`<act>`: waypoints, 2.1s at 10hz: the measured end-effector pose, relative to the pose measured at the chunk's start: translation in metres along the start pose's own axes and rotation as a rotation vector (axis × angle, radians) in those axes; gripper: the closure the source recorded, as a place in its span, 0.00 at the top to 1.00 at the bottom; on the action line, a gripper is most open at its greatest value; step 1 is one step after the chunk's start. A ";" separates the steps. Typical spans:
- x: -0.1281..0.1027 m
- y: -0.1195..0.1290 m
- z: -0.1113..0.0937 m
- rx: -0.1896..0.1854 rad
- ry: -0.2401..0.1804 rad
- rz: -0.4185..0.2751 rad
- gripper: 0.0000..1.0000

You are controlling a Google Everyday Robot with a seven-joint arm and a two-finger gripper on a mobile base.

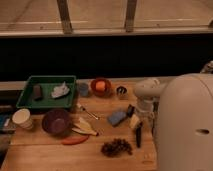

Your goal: Place brush in metal cup

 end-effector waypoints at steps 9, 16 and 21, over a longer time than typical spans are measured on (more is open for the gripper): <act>-0.023 -0.008 0.012 -0.016 -0.179 -0.013 0.80; -0.026 -0.004 0.018 0.040 -0.182 -0.019 0.36; -0.027 -0.003 0.002 0.047 -0.197 -0.024 0.00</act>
